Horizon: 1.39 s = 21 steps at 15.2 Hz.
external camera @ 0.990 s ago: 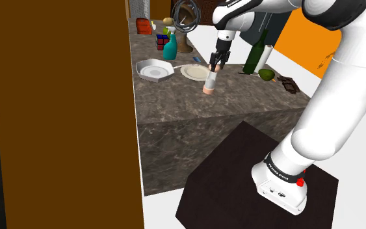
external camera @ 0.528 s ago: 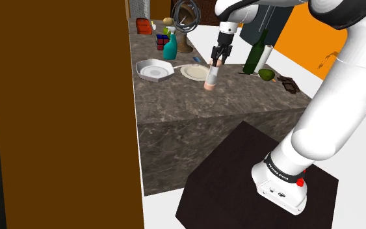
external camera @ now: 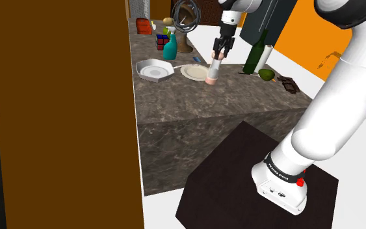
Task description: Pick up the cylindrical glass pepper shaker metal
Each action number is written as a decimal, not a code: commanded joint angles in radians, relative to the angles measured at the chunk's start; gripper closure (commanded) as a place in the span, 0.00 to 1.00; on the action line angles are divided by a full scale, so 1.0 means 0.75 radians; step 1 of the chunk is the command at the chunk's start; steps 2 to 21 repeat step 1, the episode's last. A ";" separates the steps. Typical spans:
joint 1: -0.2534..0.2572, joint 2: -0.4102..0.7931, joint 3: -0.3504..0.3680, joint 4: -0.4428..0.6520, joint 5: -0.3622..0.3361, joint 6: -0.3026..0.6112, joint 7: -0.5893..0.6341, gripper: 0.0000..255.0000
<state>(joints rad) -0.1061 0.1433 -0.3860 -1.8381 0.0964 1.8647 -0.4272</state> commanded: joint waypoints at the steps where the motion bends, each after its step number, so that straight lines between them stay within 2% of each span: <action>1: -0.001 -0.001 -0.001 0.009 -0.001 -0.011 0.000 1.00; 21: -0.001 -0.001 -0.001 0.009 -0.001 -0.011 0.000 1.00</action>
